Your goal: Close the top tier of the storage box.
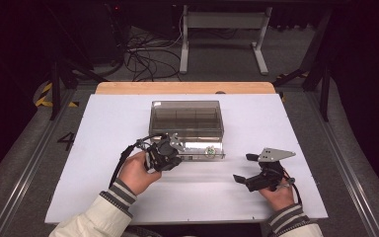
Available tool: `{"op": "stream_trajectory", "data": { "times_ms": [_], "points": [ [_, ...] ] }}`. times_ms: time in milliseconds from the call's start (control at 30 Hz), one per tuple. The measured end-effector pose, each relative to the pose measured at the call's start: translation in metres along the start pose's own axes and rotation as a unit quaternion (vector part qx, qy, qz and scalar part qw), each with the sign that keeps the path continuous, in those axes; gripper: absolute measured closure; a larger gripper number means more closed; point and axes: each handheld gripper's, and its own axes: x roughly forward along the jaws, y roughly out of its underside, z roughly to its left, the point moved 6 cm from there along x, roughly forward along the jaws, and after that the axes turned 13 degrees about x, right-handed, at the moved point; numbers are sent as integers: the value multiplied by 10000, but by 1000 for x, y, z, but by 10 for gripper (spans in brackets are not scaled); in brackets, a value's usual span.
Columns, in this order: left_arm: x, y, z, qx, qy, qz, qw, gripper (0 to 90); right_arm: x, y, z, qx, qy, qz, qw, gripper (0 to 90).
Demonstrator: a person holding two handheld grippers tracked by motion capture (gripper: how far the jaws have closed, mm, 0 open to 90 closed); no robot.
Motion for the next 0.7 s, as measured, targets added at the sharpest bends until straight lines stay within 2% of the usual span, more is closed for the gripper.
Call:
{"op": "stream_trajectory", "data": {
  "times_ms": [367,700],
  "points": [
    [0,-2,3,-48,-55,-45,10000,898,0,0,0,-3,-3,0,10000,40],
    [3,-3,14,-263,-176,-113,9994,898,0,0,0,-4,-8,2,10000,40]
  ]
}}
